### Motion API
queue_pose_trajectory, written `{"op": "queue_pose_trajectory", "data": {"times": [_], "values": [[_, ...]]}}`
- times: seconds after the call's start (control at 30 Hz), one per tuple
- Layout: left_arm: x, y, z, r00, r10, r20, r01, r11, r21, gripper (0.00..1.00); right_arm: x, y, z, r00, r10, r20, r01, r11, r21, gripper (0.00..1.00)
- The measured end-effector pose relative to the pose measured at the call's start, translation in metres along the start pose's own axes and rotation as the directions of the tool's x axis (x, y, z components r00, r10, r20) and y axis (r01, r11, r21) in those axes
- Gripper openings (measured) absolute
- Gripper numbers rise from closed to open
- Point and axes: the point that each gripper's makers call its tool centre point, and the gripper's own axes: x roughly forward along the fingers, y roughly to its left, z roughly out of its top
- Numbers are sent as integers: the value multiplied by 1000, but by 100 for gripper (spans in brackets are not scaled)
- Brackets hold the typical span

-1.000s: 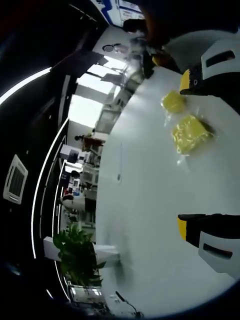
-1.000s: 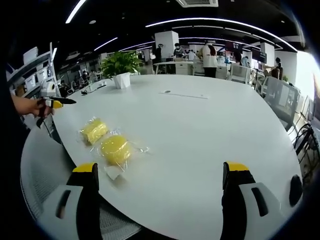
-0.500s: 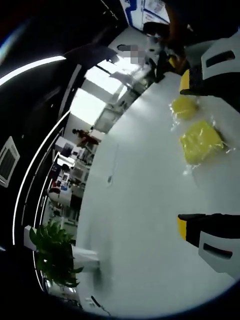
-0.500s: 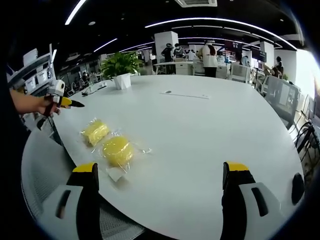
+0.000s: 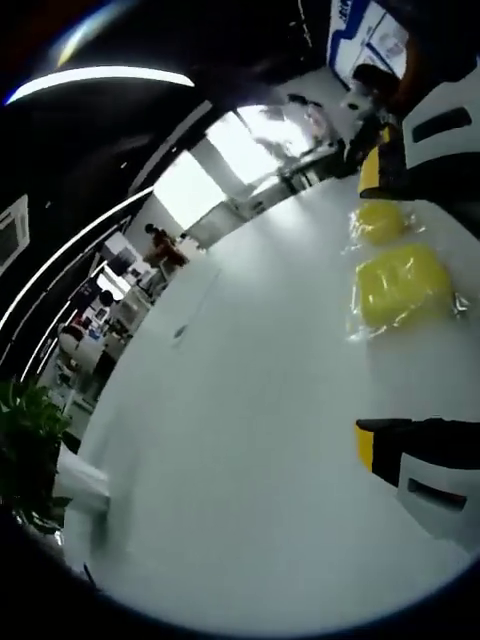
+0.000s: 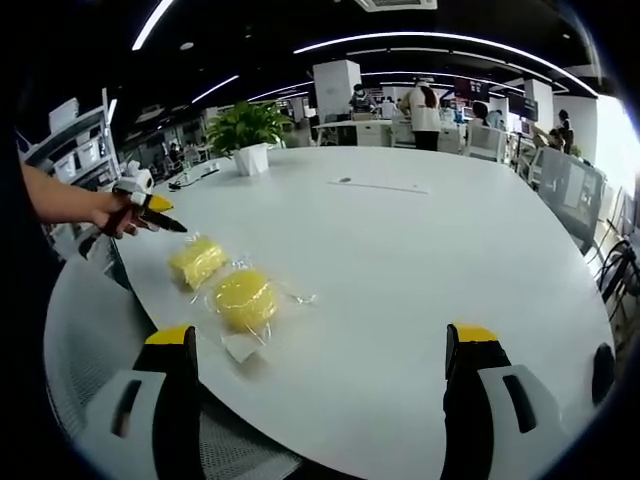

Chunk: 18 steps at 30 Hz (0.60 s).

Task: Compare the silicone blocks by pressing each to a similar depth, holding the contact briefly, and releasing to observe deformation and rebound differences across the visible hardness samples.

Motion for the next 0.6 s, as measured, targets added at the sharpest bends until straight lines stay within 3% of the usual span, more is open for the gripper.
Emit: {"op": "queue_pose_trajectory", "data": {"times": [0.2,0.3,0.43,0.6], "values": [[10,4,-10,999,-25,-43,21,996,-88,80,2,0,-4,1000,9,-7,-9,1000,1,97],[14,3,-12,997,-47,-55,40,991,-128,71,1,1,-4,1000,8,-8,-8,1000,2,97],[21,4,-17,994,-77,-75,63,983,-175,51,0,-2,-5,1000,4,-5,-4,1000,3,97],[25,5,-20,993,-85,-81,68,979,-193,40,-3,-3,-8,1000,3,-13,-3,1000,5,97]]}}
